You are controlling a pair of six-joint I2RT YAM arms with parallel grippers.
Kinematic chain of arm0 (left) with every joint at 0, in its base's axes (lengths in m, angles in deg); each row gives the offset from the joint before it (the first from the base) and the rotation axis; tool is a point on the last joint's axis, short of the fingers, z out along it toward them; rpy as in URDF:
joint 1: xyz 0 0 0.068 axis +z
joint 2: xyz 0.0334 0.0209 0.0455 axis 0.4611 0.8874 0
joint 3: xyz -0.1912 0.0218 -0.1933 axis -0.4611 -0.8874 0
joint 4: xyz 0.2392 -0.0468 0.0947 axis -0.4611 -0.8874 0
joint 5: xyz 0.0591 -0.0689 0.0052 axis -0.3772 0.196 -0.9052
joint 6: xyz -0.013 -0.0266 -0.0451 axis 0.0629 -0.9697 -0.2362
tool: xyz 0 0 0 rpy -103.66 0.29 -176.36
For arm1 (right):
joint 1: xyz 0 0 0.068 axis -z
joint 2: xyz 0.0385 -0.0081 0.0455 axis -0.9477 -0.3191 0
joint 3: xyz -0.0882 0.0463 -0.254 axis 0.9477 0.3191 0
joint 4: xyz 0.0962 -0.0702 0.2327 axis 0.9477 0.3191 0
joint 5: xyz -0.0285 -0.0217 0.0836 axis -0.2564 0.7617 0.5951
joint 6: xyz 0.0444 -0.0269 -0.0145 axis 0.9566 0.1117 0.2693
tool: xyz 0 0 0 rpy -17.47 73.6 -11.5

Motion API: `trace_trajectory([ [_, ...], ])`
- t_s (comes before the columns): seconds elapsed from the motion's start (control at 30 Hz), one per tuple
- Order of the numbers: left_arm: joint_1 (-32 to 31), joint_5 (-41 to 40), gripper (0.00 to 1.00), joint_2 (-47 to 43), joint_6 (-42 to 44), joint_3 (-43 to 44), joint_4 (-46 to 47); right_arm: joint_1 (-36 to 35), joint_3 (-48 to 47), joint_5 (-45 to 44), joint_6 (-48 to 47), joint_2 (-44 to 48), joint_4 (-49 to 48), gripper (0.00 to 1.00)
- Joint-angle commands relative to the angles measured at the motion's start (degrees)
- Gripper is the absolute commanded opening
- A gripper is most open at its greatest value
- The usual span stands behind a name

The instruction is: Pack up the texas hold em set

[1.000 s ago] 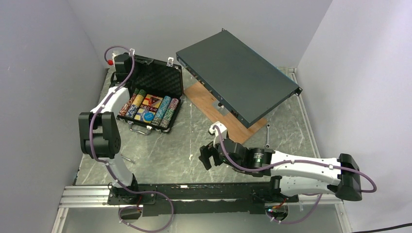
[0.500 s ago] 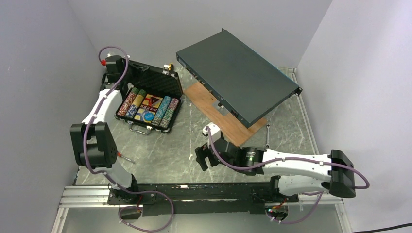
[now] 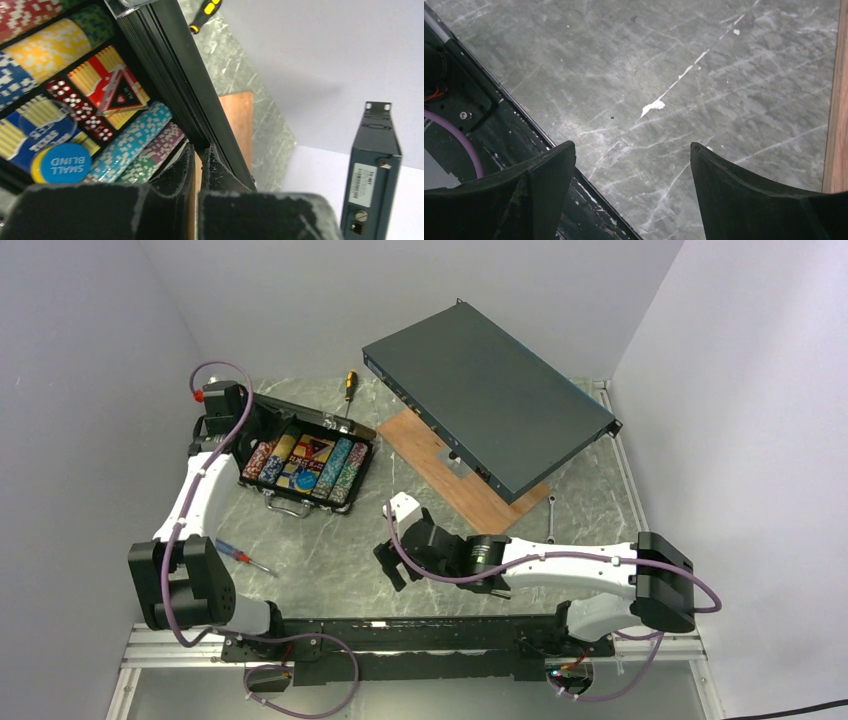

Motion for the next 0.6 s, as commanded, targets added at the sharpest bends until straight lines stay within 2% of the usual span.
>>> trace_trajectory([
  [0.0, -0.1, -4.7, 0.00, 1.1, 12.4, -3.2, -14.5, 0.2, -4.0, 1.3, -3.2, -1.5, -3.0, 0.86],
  [0.07, 0.2, -6.7, 0.02, -0.4, 13.9, -4.0, -17.9, 0.2, -5.4, 1.5, -3.8, -3.0, -2.5, 0.86],
  [0.13, 1.1, -7.5, 0.13, -2.7, 14.3, -5.2, -21.1, 0.1, -7.2, 1.7, -4.2, -4.9, -1.6, 0.86],
  [0.23, 2.0, -8.9, 0.50, -8.1, 14.0, -8.1, -24.6, 0.2, -9.2, 1.6, -4.7, -7.3, -0.7, 0.86],
  [0.33, 2.2, -10.6, 0.73, -14.3, 13.5, -11.6, -26.3, 0.2, -10.8, 1.3, -4.3, -9.1, -0.2, 0.86],
  [0.5, 2.2, -13.5, 0.83, -20.8, 13.2, -13.9, -29.3, 0.2, -12.8, 0.6, -1.3, -12.0, 0.5, 0.86],
  [0.57, 2.3, -13.8, 0.83, -22.8, 13.1, -12.9, -31.3, 0.1, -13.3, 0.7, -0.3, -12.8, 0.4, 0.86],
])
